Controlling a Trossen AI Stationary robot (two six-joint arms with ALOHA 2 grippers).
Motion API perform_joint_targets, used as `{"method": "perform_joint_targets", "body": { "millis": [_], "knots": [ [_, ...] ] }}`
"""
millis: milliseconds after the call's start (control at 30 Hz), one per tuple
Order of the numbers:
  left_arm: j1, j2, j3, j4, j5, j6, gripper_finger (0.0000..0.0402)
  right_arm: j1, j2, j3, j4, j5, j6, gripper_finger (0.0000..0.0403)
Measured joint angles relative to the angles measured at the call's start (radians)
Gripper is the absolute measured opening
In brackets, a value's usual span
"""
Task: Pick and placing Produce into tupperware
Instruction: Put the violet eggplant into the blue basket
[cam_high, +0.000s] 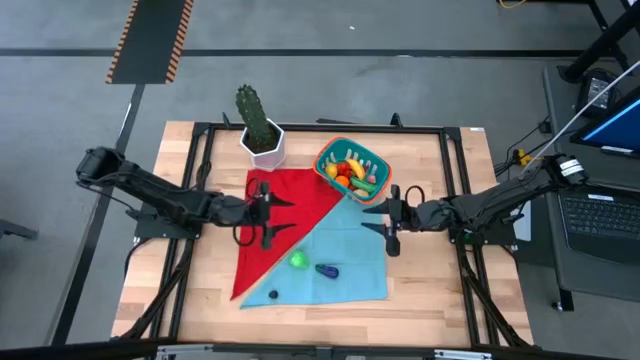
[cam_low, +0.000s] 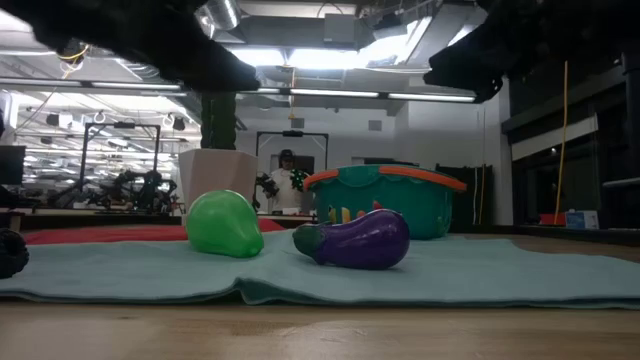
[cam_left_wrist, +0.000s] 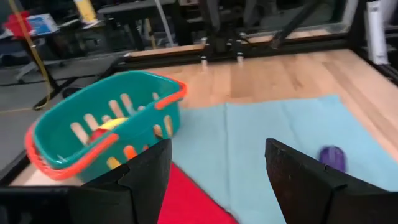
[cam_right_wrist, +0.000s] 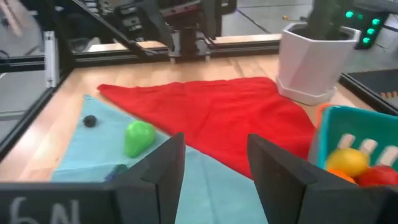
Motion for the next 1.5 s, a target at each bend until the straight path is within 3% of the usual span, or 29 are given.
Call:
{"method": "perform_joint_targets", "body": {
  "millis": [167, 400, 600, 1000, 1233, 1500],
  "knots": [
    [-0.053, -0.025, -0.052, 0.037, -0.002, 0.000, 0.0247, 0.043, 0.080, 0.092, -0.070, 0.002, -0.020, 0.0174],
    [-0.112, -0.029, -0.084, 0.036, -0.001, 0.001, 0.0247, 0.112, 0.296, 0.357, -0.309, 0.011, -0.073, 0.0174],
    [-0.157, -0.035, -0.130, 0.053, -0.002, -0.004, 0.0247, 0.151, 0.474, 0.606, -0.547, 0.014, 0.034, 0.0174],
    [-0.223, -0.063, -0.144, 0.037, -0.001, 0.002, 0.0247, 0.214, 0.773, 0.980, -0.824, 0.008, 0.219, 0.0174],
    [-0.225, -0.063, -0.144, 0.034, 0.001, 0.003, 0.0247, 0.233, 0.888, 1.096, -0.888, 0.000, 0.302, 0.0174],
    [-0.225, -0.063, -0.144, 0.020, 0.001, 0.003, 0.0247, 0.235, 0.913, 1.109, -0.925, -0.002, 0.449, 0.0174]
  ]
}}
